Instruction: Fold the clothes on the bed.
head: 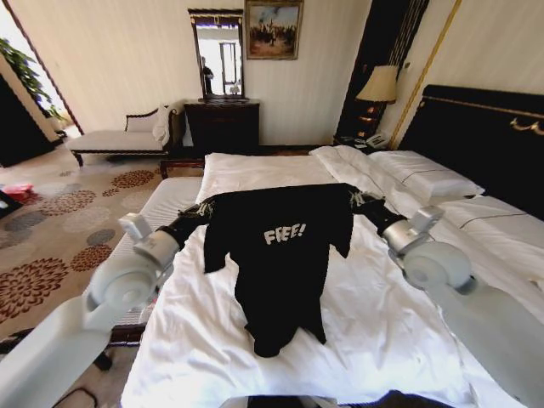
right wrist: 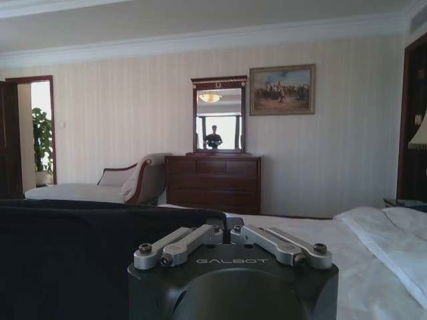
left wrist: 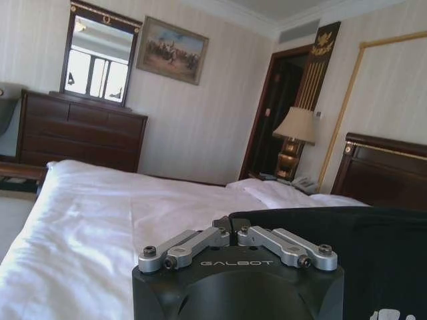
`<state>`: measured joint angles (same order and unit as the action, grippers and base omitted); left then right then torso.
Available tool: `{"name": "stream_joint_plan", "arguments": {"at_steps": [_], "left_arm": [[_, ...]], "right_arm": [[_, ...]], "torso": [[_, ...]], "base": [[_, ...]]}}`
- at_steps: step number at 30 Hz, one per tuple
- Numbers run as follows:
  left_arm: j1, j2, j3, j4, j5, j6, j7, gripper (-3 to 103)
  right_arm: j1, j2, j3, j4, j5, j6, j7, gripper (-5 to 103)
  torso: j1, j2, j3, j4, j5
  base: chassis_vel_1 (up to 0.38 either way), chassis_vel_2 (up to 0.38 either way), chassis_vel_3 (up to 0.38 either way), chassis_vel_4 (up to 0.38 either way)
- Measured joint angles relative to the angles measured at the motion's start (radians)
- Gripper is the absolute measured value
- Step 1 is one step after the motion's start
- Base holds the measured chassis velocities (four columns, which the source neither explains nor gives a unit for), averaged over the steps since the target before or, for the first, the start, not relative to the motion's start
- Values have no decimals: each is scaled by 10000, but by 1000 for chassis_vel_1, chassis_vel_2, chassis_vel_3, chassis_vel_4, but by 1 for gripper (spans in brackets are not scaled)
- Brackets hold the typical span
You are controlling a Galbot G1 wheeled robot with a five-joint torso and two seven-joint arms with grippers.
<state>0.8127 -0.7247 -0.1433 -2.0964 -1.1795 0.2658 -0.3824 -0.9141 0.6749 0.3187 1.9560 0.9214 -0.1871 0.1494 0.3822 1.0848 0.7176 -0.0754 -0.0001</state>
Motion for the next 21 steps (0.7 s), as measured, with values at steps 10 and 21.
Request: {"name": "stream_joint_plan", "arguments": {"at_steps": [10, 21], "left_arm": [[-1335, -1576, 1637, 2745, 840, -155, 310, 0], [-3303, -3787, 2553, 6929, 2259, -521, 792, 0]], "right_arm": [[1683, 1166, -2258, -2665, -773, 574, -223, 0], [3965, 2346, -4570, -5783, -647, 919, -274, 0]], "torso": [[-1, 0, -2, 3, 1], [0, 0, -2, 4, 1]], "base": [[0, 0, 0, 0], [0, 0, 0, 0]]}}
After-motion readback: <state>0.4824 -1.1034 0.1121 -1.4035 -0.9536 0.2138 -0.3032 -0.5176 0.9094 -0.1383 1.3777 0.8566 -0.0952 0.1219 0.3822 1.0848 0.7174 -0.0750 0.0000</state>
